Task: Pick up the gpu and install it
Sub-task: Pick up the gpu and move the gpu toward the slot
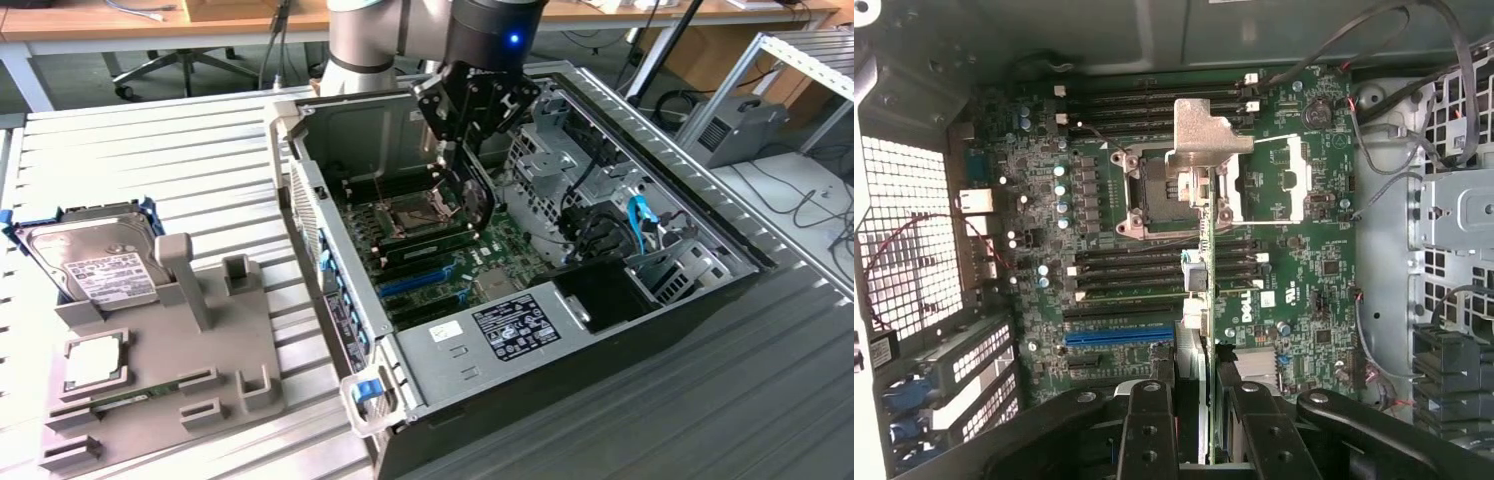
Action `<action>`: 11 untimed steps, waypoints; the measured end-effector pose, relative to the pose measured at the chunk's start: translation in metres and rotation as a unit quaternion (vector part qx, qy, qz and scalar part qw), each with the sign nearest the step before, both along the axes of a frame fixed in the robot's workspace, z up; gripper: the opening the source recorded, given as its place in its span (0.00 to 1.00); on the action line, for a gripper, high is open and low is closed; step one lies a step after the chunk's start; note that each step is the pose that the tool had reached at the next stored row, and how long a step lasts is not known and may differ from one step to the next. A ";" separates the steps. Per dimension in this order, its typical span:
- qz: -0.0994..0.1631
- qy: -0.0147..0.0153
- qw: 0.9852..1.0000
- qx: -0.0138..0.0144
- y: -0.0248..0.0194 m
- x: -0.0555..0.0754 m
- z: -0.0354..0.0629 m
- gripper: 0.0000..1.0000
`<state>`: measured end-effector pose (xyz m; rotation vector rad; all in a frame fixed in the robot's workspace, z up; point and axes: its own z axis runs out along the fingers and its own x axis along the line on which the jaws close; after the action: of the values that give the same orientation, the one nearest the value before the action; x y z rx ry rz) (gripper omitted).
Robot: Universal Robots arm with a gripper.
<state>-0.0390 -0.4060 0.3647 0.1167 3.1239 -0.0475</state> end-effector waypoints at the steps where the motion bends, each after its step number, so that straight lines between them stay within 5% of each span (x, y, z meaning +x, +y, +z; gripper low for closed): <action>1: 0.000 0.000 1.000 0.000 0.0000 0.000 -0.0001 0.26; 11: 0.000 0.000 1.000 0.000 0.0000 0.004 -0.0019 0.26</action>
<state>-0.0351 -0.4060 0.3629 0.1168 3.1239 -0.0476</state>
